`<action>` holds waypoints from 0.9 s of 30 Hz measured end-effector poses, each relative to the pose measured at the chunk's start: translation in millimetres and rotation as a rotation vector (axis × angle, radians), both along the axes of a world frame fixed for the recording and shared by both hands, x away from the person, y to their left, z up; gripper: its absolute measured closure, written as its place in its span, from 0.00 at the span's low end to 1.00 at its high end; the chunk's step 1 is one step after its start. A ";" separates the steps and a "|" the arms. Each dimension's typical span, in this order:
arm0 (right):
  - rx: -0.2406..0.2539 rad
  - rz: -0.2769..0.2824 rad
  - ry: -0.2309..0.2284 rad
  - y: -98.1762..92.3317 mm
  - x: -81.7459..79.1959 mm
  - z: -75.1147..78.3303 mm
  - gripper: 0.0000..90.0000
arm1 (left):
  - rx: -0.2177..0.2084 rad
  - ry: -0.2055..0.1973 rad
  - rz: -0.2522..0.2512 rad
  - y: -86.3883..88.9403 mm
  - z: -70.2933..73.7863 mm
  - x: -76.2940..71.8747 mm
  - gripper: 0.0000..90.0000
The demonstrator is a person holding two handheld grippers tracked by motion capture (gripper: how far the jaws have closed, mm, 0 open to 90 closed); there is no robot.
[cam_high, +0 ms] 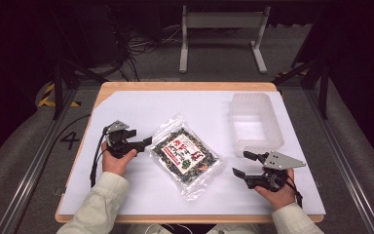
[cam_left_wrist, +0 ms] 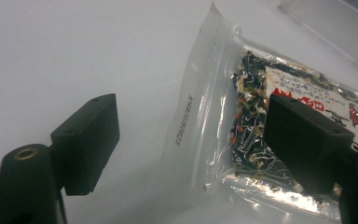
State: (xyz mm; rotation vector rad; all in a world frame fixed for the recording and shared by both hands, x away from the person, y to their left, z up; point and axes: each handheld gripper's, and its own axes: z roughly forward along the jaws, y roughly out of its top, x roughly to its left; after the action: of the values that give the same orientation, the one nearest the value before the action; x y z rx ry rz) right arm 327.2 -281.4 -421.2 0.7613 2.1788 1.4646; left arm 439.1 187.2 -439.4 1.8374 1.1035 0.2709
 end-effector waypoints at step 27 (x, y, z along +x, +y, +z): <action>-0.007 0.016 -0.012 2.5 -0.8 -0.3 0.31 | 0.059 0.151 -0.146 -12.2 -12.7 1.7 0.40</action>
State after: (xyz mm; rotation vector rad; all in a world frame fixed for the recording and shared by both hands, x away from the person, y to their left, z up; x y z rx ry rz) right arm 326.4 -278.9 -421.5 0.7325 2.1851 1.4649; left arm 440.8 175.0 -452.1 2.0065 1.0660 0.0807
